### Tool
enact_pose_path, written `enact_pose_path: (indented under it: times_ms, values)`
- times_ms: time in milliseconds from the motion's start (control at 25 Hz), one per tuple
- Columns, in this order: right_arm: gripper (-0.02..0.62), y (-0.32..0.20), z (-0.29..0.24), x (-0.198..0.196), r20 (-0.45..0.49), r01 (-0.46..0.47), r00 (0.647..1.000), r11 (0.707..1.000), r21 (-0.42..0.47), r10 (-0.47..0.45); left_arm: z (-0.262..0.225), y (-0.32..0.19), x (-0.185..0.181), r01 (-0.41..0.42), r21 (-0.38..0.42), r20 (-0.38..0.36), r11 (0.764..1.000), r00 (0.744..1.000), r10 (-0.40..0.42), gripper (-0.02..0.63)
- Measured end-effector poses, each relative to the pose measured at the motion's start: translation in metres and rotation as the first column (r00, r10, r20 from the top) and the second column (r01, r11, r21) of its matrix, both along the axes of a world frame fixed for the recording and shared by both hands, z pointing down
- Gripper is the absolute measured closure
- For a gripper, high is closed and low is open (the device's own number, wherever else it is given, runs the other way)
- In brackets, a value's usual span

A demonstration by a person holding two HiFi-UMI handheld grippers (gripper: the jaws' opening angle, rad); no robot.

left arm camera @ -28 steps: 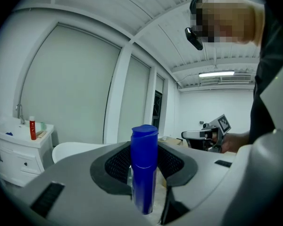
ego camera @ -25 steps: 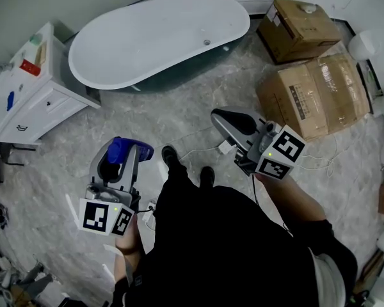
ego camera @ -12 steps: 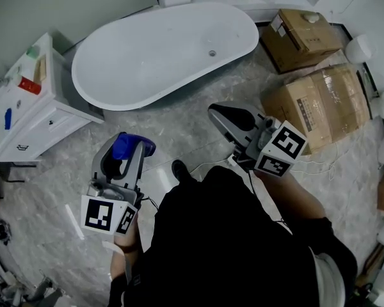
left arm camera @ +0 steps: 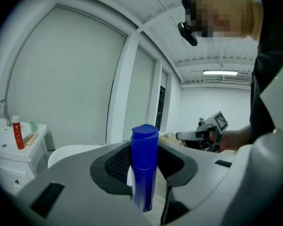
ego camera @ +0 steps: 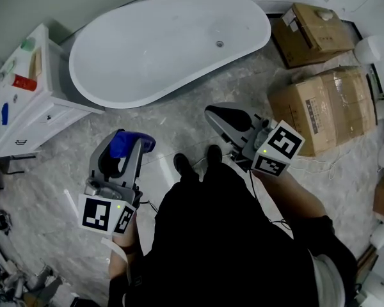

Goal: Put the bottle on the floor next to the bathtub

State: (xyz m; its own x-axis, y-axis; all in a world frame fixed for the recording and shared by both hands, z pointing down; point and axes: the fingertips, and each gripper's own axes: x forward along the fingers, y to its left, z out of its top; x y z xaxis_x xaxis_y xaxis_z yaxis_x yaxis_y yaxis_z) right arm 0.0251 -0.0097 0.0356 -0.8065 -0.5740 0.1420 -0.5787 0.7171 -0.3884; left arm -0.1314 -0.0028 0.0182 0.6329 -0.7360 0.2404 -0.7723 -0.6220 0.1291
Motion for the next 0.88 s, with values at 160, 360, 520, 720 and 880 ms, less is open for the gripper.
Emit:
enact_pose_path:
  times_ms: [160, 360, 520, 720, 880]
  values:
    - [0.568, -0.017, 0.023, 0.000, 0.001, 0.021, 1.000, 0.999, -0.040, -0.021, 0.019, -0.015, 0.008, 0.002, -0.026, 0.006, 1.000, 1.000, -0.001, 0.445]
    - [0.568, -0.027, 0.052, -0.004, -0.007, 0.070, 0.997, 0.996, -0.063, -0.071, 0.050, -0.031, 0.016, 0.026, -0.030, 0.010, 0.999, 1.000, -0.026, 0.445]
    - [0.568, -0.035, 0.089, -0.005, -0.029, 0.112, 0.993, 0.992, -0.066, -0.114, 0.081, -0.038, 0.020, 0.059, -0.013, 0.017, 0.998, 0.998, -0.059, 0.446]
    - [0.568, -0.041, 0.144, -0.013, -0.044, 0.173, 0.983, 0.982, -0.075, -0.177, 0.140, -0.047, 0.017, 0.093, -0.031, 0.028, 0.995, 0.995, -0.092, 0.445]
    - [0.568, -0.047, 0.193, -0.014, -0.070, 0.218, 0.972, 0.972, -0.092, -0.224, 0.193, -0.055, 0.018, 0.118, -0.063, 0.030, 0.991, 0.993, -0.116, 0.445]
